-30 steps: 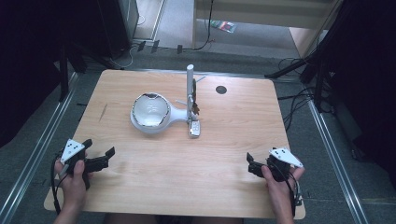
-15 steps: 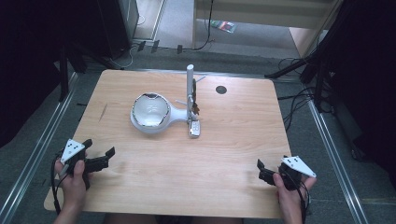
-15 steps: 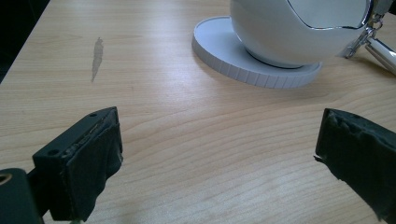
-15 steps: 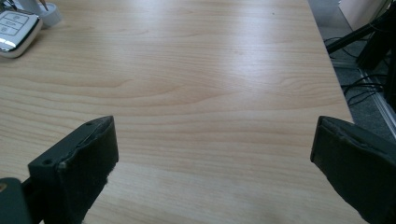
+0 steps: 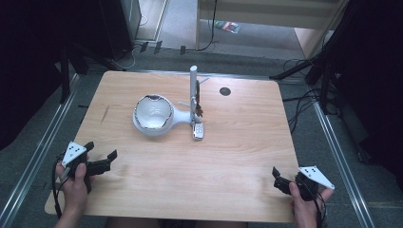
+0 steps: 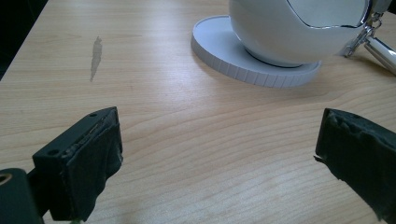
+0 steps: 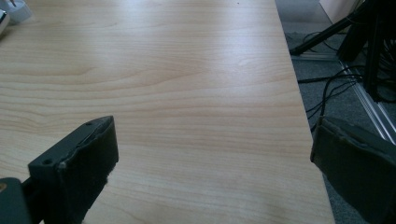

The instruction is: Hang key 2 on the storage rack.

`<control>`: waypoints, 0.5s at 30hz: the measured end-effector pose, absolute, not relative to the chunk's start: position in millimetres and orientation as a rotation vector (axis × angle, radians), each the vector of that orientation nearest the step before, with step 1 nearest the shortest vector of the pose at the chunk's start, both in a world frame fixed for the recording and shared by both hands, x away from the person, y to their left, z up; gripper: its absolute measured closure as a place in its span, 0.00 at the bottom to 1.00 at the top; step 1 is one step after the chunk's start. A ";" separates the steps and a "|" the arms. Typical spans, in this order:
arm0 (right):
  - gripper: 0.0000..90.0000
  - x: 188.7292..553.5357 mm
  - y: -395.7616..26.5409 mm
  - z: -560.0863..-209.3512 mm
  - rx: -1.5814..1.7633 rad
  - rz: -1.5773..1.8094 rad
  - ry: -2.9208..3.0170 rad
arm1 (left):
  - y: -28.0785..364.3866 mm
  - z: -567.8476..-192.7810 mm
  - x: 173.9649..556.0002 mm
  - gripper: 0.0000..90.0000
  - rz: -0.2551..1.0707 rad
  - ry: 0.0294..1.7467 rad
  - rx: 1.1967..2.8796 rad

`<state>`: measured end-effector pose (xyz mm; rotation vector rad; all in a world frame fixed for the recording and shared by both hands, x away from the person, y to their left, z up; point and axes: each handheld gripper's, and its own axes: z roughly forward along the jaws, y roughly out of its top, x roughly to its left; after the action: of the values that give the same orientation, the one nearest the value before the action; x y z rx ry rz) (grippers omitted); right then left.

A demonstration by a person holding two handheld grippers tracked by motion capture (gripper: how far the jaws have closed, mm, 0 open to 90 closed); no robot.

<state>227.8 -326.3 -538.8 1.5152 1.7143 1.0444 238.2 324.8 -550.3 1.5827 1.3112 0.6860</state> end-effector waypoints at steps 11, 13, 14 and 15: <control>0.01 224.9 -333.1 -545.7 1.530 1.036 1.681 | 325.0 -550.3 238.2 0.01 0.683 1.311 1.581; 0.02 224.4 -333.6 -545.6 1.527 1.035 1.661 | 324.9 -550.4 238.3 0.01 0.684 1.309 1.583; 0.02 224.5 -334.0 -545.7 1.528 1.040 1.657 | 324.9 -550.3 238.2 0.01 0.684 1.309 1.583; 0.02 224.3 -334.7 -545.6 1.531 1.048 1.654 | 324.9 -550.4 238.2 0.01 0.683 1.308 1.583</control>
<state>224.3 -334.7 -545.6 1.5309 1.6536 1.0477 238.2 324.9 -550.4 1.5826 1.3080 0.6833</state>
